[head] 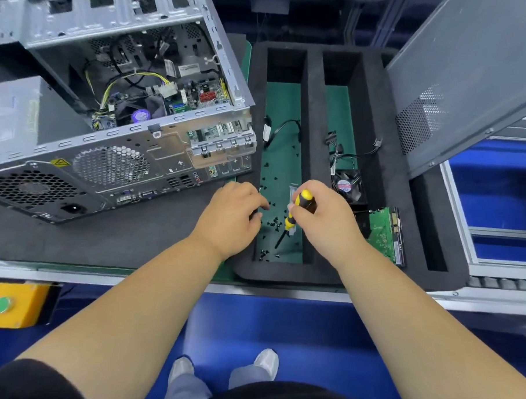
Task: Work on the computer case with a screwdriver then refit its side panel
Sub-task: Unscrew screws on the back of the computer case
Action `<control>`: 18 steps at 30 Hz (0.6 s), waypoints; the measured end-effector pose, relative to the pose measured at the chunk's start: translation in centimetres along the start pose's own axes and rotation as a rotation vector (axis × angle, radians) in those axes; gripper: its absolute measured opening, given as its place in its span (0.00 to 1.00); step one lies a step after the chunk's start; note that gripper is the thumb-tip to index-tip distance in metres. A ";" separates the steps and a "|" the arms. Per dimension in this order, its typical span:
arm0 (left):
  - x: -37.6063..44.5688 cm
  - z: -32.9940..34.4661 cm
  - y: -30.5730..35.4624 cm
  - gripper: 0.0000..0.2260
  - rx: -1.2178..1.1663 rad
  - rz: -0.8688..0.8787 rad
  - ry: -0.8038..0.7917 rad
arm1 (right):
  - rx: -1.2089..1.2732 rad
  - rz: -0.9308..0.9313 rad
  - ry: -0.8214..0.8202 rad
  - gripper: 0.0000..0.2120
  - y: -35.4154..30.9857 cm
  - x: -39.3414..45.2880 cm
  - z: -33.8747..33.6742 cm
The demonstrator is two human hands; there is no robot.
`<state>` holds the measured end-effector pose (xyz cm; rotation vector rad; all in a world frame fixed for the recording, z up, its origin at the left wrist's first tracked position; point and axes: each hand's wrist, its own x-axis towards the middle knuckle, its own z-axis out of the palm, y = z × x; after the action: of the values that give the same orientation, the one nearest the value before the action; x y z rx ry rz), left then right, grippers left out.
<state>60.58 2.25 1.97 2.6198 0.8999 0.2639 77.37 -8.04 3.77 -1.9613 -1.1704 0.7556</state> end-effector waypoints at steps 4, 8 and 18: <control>0.2 -0.1 -0.1 0.09 -0.022 -0.011 -0.007 | -0.093 -0.021 -0.055 0.06 0.1 0.3 0.0; 0.3 -0.2 -0.2 0.08 -0.042 -0.006 -0.011 | -0.133 -0.014 -0.093 0.04 0.2 0.3 0.5; 0.2 0.1 -0.5 0.08 -0.062 0.006 0.018 | -0.205 -0.032 -0.073 0.04 0.5 0.2 1.0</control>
<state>60.52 2.73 1.74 2.5671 0.8759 0.3130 76.90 -7.72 2.78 -2.0903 -1.3664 0.7204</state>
